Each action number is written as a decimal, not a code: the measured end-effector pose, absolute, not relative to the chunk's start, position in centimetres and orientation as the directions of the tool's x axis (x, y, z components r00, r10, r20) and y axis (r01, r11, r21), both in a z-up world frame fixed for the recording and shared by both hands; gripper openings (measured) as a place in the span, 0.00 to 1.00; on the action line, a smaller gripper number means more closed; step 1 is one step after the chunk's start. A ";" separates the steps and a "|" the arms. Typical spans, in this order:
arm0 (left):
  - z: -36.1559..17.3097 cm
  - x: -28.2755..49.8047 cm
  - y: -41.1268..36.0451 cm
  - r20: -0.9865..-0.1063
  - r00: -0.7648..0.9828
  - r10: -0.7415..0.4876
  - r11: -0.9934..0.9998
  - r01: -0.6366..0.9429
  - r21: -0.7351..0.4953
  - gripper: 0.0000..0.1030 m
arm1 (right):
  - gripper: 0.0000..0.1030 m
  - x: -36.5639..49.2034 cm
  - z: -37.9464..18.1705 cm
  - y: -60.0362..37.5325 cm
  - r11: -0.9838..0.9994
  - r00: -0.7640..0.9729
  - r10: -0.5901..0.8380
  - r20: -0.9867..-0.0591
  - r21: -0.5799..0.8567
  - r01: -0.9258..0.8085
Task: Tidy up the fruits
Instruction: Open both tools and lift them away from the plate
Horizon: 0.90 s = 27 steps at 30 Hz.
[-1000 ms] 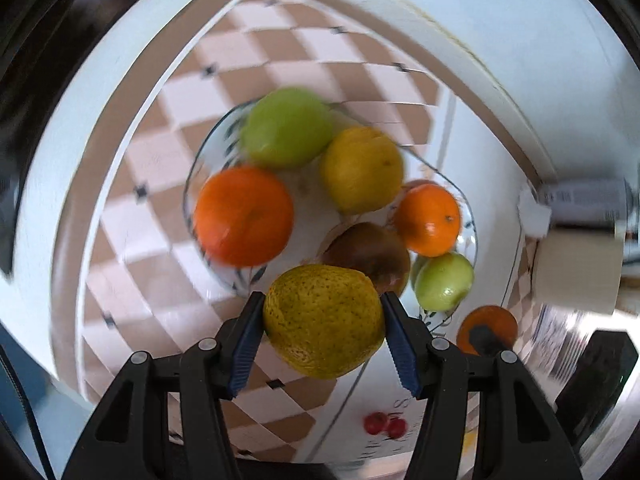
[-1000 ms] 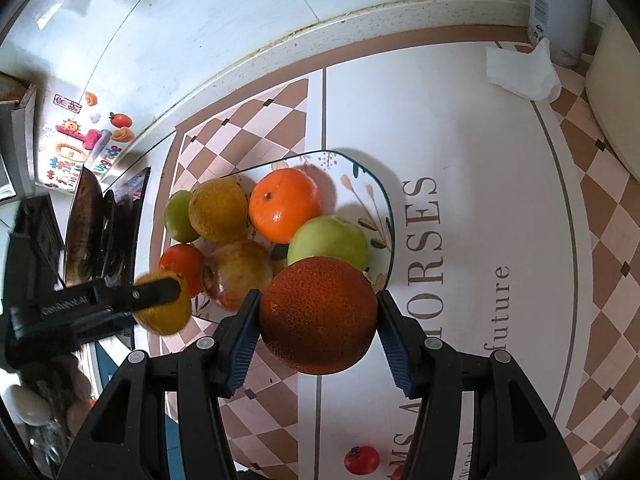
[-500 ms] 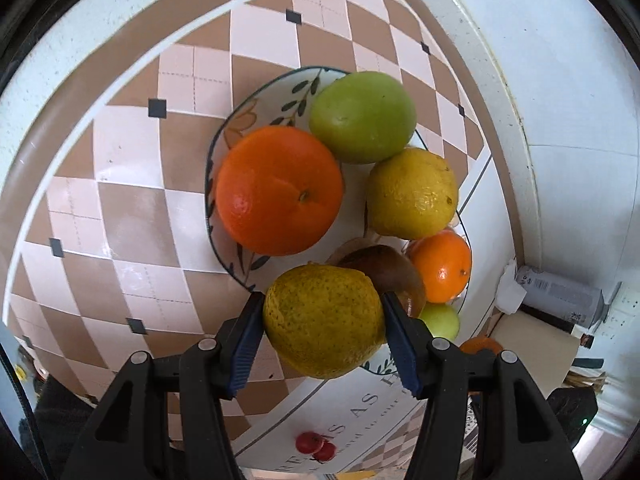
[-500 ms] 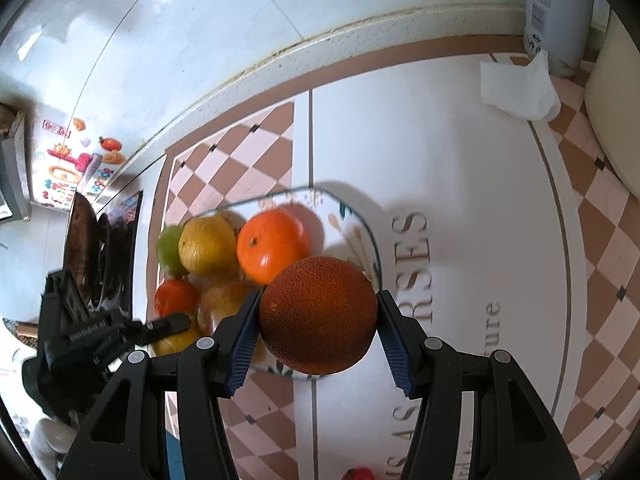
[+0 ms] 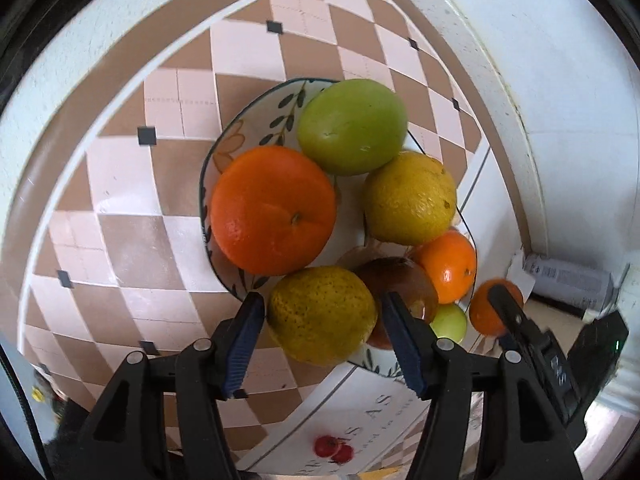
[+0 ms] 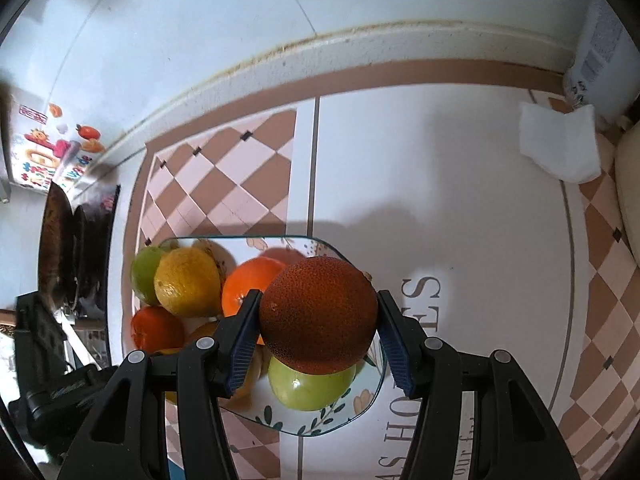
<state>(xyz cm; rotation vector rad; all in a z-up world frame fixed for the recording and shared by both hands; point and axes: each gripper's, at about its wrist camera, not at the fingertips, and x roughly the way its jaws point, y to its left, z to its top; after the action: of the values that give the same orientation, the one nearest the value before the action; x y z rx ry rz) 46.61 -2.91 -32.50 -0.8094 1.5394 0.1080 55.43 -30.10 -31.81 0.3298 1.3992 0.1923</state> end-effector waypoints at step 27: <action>-22.8 42.0 -5.6 -0.968 0.251 0.012 1.000 0.017 0.017 0.84 | 0.90 41.4 -21.7 -27.1 0.990 0.335 0.078 -0.939 0.111 0.082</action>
<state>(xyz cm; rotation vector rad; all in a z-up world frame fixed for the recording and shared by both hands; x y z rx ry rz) 42.04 -5.60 -22.77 0.0252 1.3168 -0.0030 41.41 -27.11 -21.68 0.1479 1.2308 -0.0025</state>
